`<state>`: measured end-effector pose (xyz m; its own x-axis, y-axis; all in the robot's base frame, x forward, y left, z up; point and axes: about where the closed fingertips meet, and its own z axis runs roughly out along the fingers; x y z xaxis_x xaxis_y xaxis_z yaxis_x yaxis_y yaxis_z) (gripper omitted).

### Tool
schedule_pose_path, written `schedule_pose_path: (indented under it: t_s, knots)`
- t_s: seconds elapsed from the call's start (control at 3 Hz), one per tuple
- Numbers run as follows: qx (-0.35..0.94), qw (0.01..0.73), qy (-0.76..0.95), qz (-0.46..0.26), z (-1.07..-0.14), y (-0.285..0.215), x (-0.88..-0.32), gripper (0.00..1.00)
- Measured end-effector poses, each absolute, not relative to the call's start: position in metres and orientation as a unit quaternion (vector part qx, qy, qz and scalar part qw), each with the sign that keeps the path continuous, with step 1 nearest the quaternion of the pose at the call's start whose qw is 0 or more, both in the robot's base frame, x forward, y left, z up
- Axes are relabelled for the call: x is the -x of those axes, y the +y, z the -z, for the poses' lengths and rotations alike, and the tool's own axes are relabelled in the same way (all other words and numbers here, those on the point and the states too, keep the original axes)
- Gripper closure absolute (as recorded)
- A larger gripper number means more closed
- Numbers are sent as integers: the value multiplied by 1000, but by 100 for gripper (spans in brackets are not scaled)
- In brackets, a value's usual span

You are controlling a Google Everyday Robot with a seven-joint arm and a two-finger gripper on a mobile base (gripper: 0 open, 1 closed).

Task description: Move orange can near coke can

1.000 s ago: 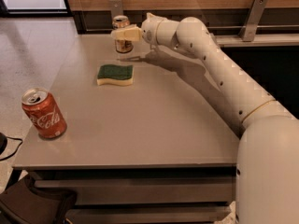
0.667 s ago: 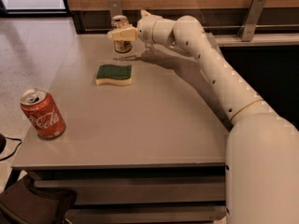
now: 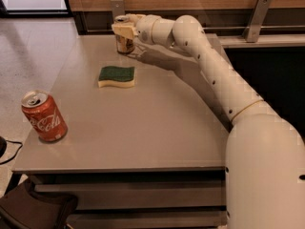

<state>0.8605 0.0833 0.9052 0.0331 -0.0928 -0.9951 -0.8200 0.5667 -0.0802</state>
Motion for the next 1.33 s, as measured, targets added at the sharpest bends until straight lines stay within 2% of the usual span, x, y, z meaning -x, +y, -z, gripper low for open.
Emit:
schedule_pose_path:
  t_s: [0.33,0.67,1.33]
  knots:
    - [363,620,630,-294,-905,86,-860,87]
    - [364,619,630,-296,-904,90,-860,100]
    - [359,620,642,-273,-921,66,-848,100]
